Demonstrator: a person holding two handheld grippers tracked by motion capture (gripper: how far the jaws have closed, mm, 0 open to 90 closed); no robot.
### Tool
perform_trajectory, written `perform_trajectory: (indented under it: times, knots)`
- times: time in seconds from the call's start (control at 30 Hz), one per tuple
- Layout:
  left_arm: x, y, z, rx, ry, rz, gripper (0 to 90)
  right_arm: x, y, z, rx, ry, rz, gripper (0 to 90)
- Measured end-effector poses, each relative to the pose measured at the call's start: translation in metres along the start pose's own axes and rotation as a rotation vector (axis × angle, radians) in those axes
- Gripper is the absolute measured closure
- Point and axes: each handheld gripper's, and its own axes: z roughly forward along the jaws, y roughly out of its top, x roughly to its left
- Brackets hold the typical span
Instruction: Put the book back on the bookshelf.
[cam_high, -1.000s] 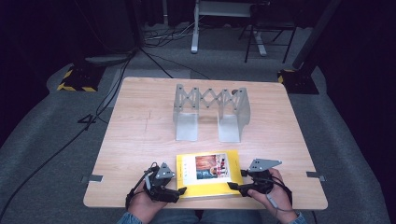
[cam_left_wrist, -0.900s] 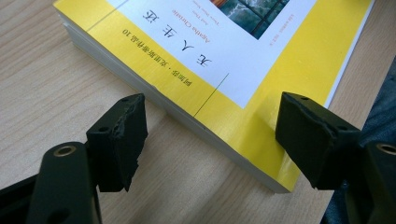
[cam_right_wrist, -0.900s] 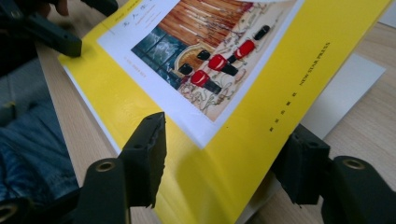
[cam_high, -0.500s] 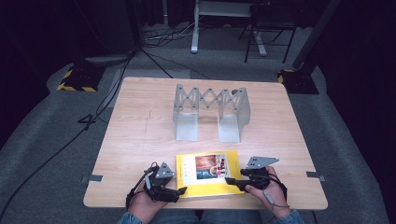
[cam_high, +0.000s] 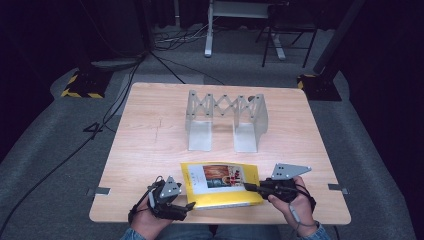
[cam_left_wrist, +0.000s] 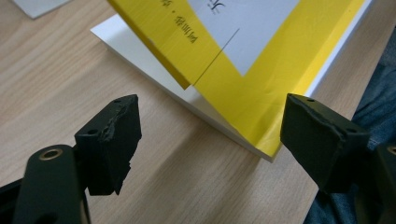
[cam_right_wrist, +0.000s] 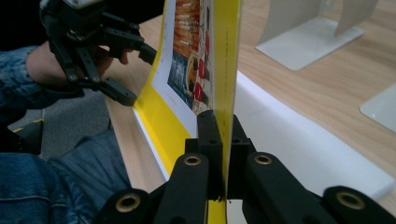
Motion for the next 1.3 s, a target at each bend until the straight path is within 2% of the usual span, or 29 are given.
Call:
perform_trajectory:
  times: [0.1, 0.13, 0.23, 0.33, 0.43, 0.57, 0.6, 0.63, 0.7, 0.73, 0.87, 0.9, 1.2, 1.3]
  knots:
    - [-0.003, 0.001, -0.003, -0.020, -0.003, 0.030, 18.9, 0.008, 0.013, -0.004, -0.026, 0.014, -0.021, 89.2]
    - [-0.004, 0.002, -0.006, -0.041, -0.013, 0.051, 18.4, 0.009, 0.015, -0.005, -0.032, 0.018, -0.021, 89.2]
    - [-0.005, 0.002, -0.009, -0.064, -0.021, 0.067, 17.9, 0.010, 0.020, -0.008, -0.054, 0.028, -0.024, 89.3]
    - [-0.006, 0.003, -0.008, -0.066, -0.018, 0.067, 17.7, 0.012, 0.028, -0.013, -0.089, 0.039, -0.026, 89.3]
    - [-0.006, 0.005, -0.004, -0.068, 0.008, 0.071, 17.7, 0.013, 0.036, -0.016, -0.115, 0.058, -0.028, 89.4]
    - [0.001, 0.013, 0.000, -0.103, 0.056, 0.059, 17.7, 0.017, 0.041, -0.019, -0.127, 0.075, -0.033, 89.4]
    - [0.004, 0.018, 0.001, -0.131, 0.074, 0.075, 17.2, 0.018, 0.045, -0.021, -0.133, 0.076, -0.041, 89.4]
    - [0.004, 0.018, 0.001, -0.131, 0.074, 0.075, 17.1, 0.018, 0.045, -0.021, -0.133, 0.076, -0.041, 89.4]
    - [0.004, 0.025, 0.001, -0.156, 0.080, 0.109, 16.7, 0.018, 0.047, -0.024, -0.140, 0.081, -0.036, 89.4]
    - [0.003, 0.030, 0.001, -0.174, 0.076, 0.137, 16.8, 0.016, 0.047, -0.026, -0.150, 0.084, -0.026, 89.4]
    - [-0.001, 0.035, 0.001, -0.197, 0.048, 0.165, 17.3, 0.014, 0.046, -0.029, -0.164, 0.089, -0.012, 89.4]
    - [-0.002, 0.036, 0.001, -0.199, 0.034, 0.174, 18.5, 0.014, 0.046, -0.030, -0.165, 0.088, -0.011, 89.4]
    - [-0.006, 0.041, -0.001, -0.209, 0.036, 0.180, 30.3, 0.007, 0.043, -0.036, -0.200, 0.062, 0.029, 89.3]
    - [-0.007, 0.043, -0.005, -0.224, 0.046, 0.194, 38.5, 0.006, 0.043, -0.039, -0.206, 0.054, 0.037, 89.3]
